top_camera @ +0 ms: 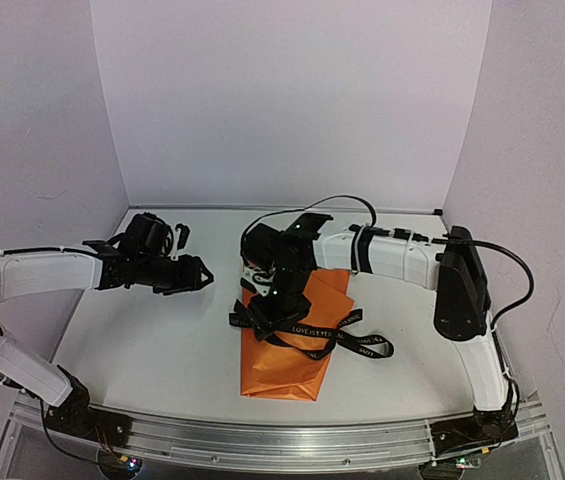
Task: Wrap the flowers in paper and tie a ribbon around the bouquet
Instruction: Cross the ribbon over the folded bouquet.
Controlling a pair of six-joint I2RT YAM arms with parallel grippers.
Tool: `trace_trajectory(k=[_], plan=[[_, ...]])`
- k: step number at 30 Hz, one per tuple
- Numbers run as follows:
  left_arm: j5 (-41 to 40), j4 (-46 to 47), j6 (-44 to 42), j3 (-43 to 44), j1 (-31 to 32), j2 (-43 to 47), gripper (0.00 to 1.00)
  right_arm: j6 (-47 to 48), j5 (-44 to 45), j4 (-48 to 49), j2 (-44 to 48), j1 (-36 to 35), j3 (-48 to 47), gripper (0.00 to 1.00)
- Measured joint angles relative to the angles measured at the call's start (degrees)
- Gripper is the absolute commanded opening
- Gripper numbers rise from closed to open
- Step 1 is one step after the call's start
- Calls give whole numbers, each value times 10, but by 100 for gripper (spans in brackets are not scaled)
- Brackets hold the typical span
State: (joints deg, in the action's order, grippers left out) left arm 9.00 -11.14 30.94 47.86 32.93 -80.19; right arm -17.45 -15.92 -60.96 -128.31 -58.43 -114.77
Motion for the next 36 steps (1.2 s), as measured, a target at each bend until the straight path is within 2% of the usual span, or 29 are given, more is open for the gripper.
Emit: trace_trajectory(k=[6,13,22,29,36], plan=[[8,-7,-3,0,0,1,59,-7,6,-4,-17,-1,-9,36],[40,-10,-25,3,0,-1,59,-11,8,-4,-19,-1,-11,1],[74,-3,-83,38,4,-25,58,-16,2,-3,-2,-1,7,0],[78,29,-167,42,39,-30,58,-25,-1,-3,101,-1,81,0],[92,99,-296,23,99,-36,56,-50,-36,8,179,-1,165,0]])
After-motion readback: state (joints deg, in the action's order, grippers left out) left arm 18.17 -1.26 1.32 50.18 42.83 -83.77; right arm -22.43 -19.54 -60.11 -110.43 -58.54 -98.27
